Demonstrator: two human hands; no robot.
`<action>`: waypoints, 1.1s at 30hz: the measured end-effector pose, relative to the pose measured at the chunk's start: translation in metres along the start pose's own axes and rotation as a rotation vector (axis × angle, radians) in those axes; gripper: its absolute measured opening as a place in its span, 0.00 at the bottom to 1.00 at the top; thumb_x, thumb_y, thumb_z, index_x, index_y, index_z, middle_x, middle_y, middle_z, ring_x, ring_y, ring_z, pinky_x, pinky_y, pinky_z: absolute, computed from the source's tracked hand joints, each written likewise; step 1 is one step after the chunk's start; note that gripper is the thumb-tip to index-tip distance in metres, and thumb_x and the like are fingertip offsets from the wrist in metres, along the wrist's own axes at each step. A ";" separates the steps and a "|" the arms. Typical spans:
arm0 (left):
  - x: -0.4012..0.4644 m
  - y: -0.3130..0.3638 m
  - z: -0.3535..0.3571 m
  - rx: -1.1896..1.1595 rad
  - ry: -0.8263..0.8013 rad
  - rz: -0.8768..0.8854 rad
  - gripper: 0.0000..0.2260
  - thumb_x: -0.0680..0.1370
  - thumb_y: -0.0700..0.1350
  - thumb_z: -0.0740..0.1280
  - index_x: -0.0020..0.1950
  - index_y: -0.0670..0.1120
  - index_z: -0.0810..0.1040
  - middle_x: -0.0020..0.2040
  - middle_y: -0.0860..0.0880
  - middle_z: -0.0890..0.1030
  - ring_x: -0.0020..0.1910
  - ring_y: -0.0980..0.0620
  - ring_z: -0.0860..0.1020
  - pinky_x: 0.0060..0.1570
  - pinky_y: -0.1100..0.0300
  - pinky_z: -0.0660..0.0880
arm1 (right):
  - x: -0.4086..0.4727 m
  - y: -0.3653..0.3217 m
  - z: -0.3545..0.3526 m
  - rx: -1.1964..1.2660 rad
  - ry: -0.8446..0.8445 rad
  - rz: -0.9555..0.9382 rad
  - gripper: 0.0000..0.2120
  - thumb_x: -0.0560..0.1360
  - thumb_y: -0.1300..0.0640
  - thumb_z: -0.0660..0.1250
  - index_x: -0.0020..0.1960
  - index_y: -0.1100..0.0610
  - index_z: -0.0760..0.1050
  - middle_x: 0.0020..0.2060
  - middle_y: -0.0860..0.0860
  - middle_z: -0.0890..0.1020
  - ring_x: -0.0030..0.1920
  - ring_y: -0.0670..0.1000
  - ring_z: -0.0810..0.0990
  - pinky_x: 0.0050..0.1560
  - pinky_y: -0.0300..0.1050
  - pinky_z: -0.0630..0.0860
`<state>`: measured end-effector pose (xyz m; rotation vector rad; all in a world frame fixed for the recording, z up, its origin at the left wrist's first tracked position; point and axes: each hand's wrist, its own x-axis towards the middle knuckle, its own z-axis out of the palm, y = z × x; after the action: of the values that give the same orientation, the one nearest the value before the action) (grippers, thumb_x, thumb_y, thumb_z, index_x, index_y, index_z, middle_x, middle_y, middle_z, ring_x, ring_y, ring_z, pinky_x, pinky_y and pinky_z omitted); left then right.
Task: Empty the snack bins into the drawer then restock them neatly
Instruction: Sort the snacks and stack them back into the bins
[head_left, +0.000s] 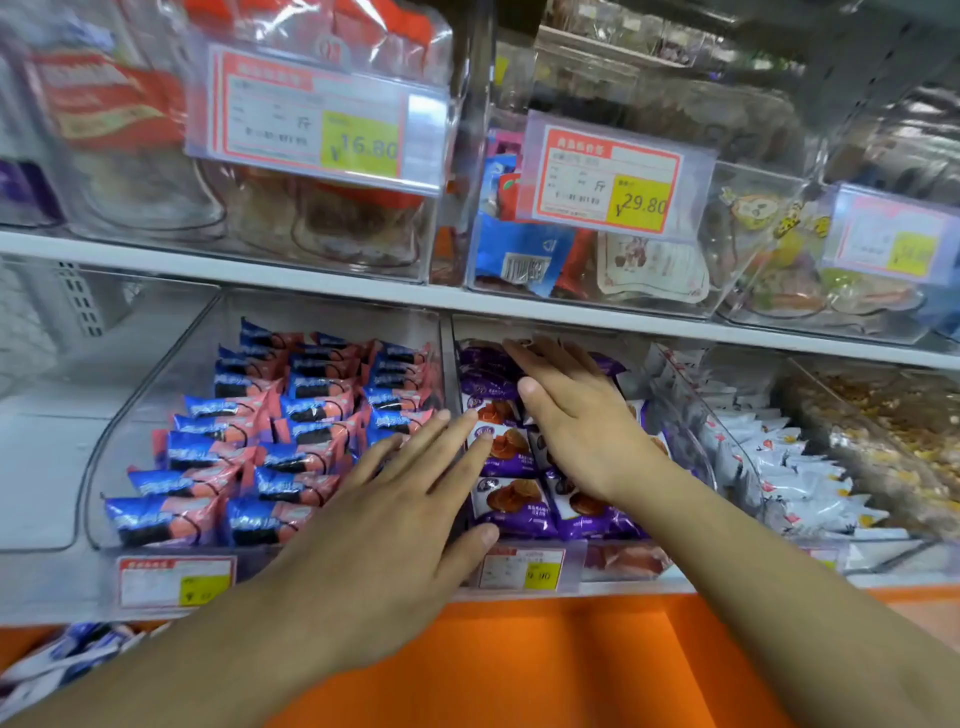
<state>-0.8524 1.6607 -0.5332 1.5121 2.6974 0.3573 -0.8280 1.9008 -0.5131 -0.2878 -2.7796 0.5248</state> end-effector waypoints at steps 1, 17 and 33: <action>-0.004 -0.001 -0.001 -0.015 0.009 0.007 0.31 0.84 0.67 0.42 0.81 0.62 0.30 0.77 0.64 0.24 0.75 0.64 0.23 0.81 0.52 0.37 | -0.013 -0.003 -0.001 0.005 0.003 -0.020 0.27 0.84 0.38 0.46 0.81 0.38 0.61 0.81 0.42 0.63 0.82 0.48 0.54 0.82 0.55 0.54; -0.138 -0.047 -0.013 -0.097 -0.073 0.040 0.30 0.84 0.67 0.45 0.84 0.61 0.41 0.82 0.64 0.34 0.79 0.65 0.32 0.74 0.65 0.34 | -0.140 -0.117 0.023 0.016 -0.173 -0.024 0.26 0.86 0.45 0.58 0.83 0.41 0.60 0.82 0.48 0.58 0.81 0.46 0.50 0.69 0.22 0.39; -0.292 -0.122 -0.016 -0.246 -0.090 -0.400 0.30 0.84 0.63 0.57 0.85 0.55 0.56 0.85 0.56 0.54 0.82 0.53 0.55 0.80 0.51 0.57 | -0.226 -0.274 0.146 0.089 -0.607 0.008 0.27 0.86 0.40 0.57 0.82 0.35 0.55 0.84 0.49 0.55 0.84 0.52 0.51 0.82 0.53 0.55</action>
<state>-0.8022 1.3499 -0.5690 0.8800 2.6756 0.5581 -0.7018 1.5471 -0.5951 -0.1324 -3.3184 0.8555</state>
